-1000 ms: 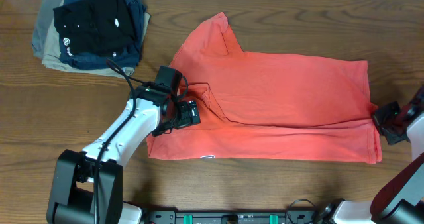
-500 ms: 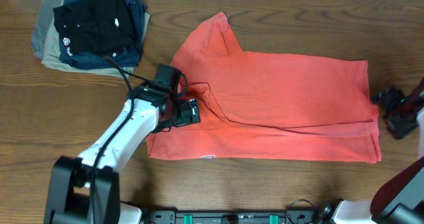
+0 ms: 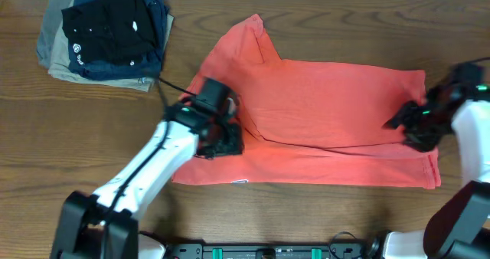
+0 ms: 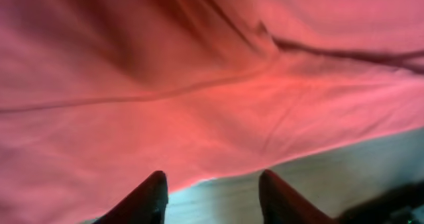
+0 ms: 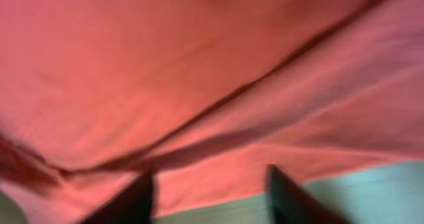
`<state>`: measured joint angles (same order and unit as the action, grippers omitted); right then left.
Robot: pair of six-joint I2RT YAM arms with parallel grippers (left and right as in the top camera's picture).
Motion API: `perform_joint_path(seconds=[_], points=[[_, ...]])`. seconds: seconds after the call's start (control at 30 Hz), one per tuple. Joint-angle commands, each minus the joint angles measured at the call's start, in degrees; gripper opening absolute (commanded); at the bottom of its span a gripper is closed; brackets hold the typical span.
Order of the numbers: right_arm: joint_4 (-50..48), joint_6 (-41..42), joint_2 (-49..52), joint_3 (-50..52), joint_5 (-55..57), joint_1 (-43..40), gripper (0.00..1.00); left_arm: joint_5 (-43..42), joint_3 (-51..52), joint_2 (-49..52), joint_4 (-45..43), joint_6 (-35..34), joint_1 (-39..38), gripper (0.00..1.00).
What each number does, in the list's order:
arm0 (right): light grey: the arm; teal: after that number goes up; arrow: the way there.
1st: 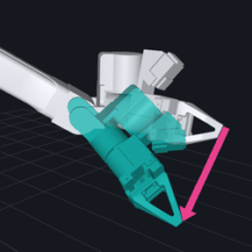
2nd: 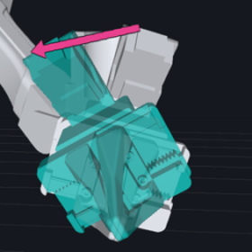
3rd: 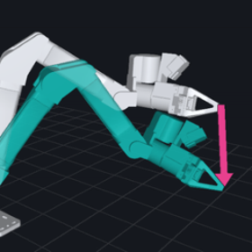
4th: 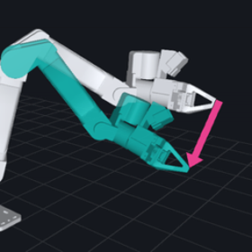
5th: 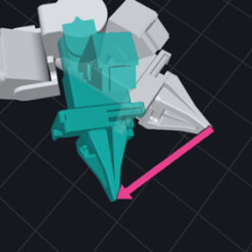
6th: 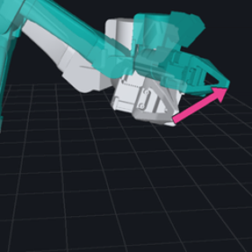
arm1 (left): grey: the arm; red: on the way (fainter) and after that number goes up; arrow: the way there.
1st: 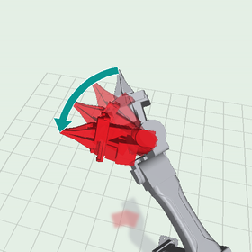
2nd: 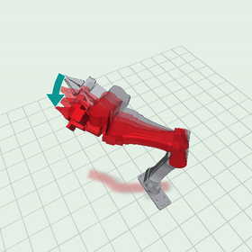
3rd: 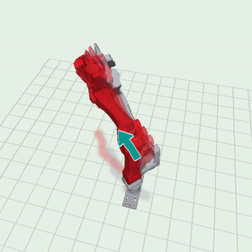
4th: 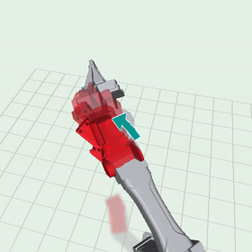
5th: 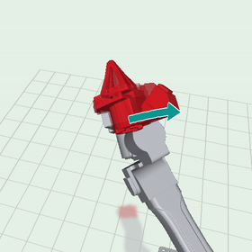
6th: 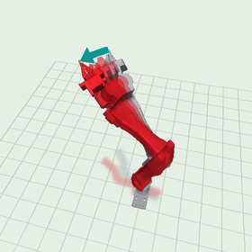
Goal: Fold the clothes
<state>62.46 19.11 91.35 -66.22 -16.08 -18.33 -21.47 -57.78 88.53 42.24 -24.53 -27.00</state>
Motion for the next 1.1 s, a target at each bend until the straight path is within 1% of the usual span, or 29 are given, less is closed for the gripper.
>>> perform_joint_path(seconds=[0.0, 0.03, 0.07, 0.13, 0.23, 0.43, 0.6, 0.7, 0.8, 0.9, 1.0, 1.07], points=[[-2.14, -1.6, 0.07, 3.76, -3.3, 6.03, 0.29, -0.33, 0.52, 2.64, 0.52, -2.54, -1.75, 0.32], [-2.8, -1.57, 0.07, 4.59, -3.32, 7.8, 0.22, 0.15, 0.59, 3.32, 0.55, -3.19, -1.77, 0.26], [-3.21, -1.55, 0.07, 5.22, -3.34, 9.31, 0.16, 0.55, 0.68, 4.2, 0.42, -3.21, -1.75, 0.24], [-3.85, -0.74, 0.07, 6.27, -3.43, 12.66, 0.13, 1.27, 0.83, 6.01, 0.24, -3.21, -1.68, 0.2], [-5.22, 1.73, 0.07, 7.67, -3.41, 17.4, 0.13, 1.4, 1.05, 8.98, -0.59, -3.21, -1.68, 0.19], [-8.48, 6.03, 0.2, 9.62, -1.7, 25.79, 0.16, 1.44, 1.09, 14.49, -3.54, -3.23, -1.68, 0.19], [-9.99, 9.62, 1.01, 11.85, 0.2, 31.32, 0.15, 4.83, 1.36, 15.85, -3.5, -4.94, -1.68, 0.19], [-9.92, 9.6, 1.62, 12.07, 1.25, 33.18, 0.14, 4.85, 1.42, 15.85, -3.5, -4.96, -1.68, 0.19], [-9.99, 9.6, 1.66, 12.07, 1.27, 34.27, 0.11, 5.64, 1.42, 15.85, -3.52, -4.94, -1.68, 0.19], [-10.34, 9.66, 1.68, 12.61, 3.21, 34.88, 0.12, 5.7, 1.42, 15.85, -3.48, -4.94, -1.68, 0.19], [-10.78, 12.46, 1.7, 13.44, 7.98, 34.84, 0.11, 5.7, 1.42, 15.85, -3.5, -5.51, -1.68, 0.19], [-12.13, 12.61, 1.7, 13.94, 8.13, 34.84, 0.12, 5.68, 1.42, 15.85, -3.5, -5.79, -1.68, 0.19]])
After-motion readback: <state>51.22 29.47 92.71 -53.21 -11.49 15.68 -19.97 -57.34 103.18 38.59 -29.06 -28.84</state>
